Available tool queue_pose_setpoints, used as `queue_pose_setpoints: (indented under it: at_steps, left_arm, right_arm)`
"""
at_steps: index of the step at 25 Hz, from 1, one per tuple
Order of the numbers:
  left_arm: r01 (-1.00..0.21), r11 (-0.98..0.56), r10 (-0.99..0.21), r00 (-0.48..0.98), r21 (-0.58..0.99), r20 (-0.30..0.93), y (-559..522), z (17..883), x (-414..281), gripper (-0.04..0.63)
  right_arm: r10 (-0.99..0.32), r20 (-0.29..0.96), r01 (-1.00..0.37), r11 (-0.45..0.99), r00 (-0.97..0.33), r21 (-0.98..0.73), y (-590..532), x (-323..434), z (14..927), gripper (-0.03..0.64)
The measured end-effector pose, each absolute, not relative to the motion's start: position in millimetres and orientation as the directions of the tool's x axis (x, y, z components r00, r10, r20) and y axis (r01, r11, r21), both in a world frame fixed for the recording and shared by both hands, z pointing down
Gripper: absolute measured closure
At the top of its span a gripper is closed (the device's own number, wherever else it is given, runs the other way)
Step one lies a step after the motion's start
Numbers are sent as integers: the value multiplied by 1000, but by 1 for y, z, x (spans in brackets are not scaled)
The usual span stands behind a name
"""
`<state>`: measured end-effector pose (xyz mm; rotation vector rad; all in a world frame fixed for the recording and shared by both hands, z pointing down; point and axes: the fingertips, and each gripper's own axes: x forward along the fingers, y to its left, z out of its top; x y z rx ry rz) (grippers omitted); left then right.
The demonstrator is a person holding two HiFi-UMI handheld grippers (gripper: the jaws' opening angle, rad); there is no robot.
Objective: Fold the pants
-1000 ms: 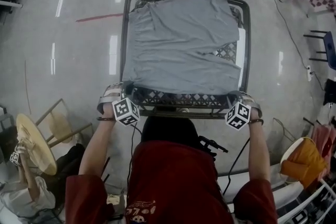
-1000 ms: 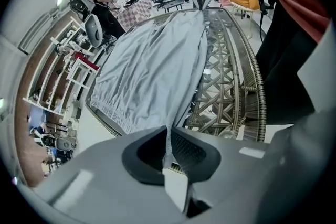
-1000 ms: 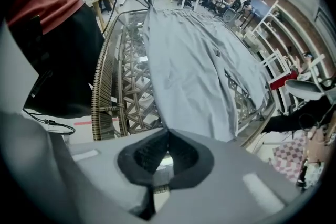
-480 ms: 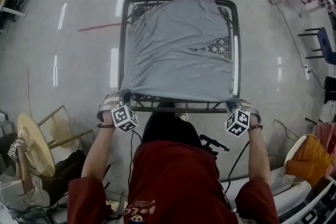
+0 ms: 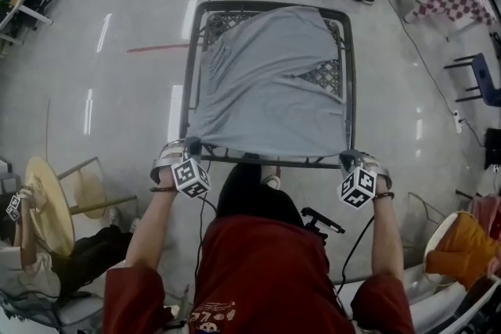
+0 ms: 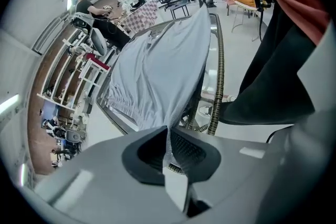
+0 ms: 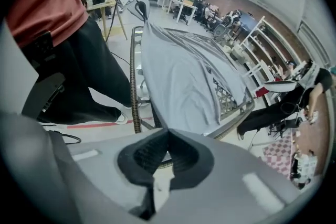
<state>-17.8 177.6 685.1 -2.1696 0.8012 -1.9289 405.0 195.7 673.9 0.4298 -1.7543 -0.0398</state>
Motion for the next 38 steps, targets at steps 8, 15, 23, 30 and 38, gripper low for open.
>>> queue_pose_setpoints:
  at_steps: [8, 15, 23, 30, 38]
  left_arm:
    - [-335, -836, -473, 36, -435, 880, 145, 666, -16, 575]
    - [-345, -832, -477, 42, -435, 878, 81, 654, -15, 580]
    - [-388, -820, -473, 45, -421, 880, -2, 652, -24, 580]
    - [-449, -804, -454, 40, -390, 890, -71, 653, -42, 580]
    - [-470, -808, -411, 18, -355, 911, -123, 684, -56, 580]
  right_arm:
    - [-396, 903, -239, 905, -167, 353, 128, 404, 642, 615]
    - [-465, 869, -242, 874, -169, 421, 32, 399, 620, 615]
    - [-496, 855, -186, 864, -153, 468, -82, 380, 616, 614]
    - [-525, 842, -130, 850, -124, 511, -187, 361, 607, 615]
    - [-504, 860, -91, 862, -75, 498, -293, 332, 633, 614]
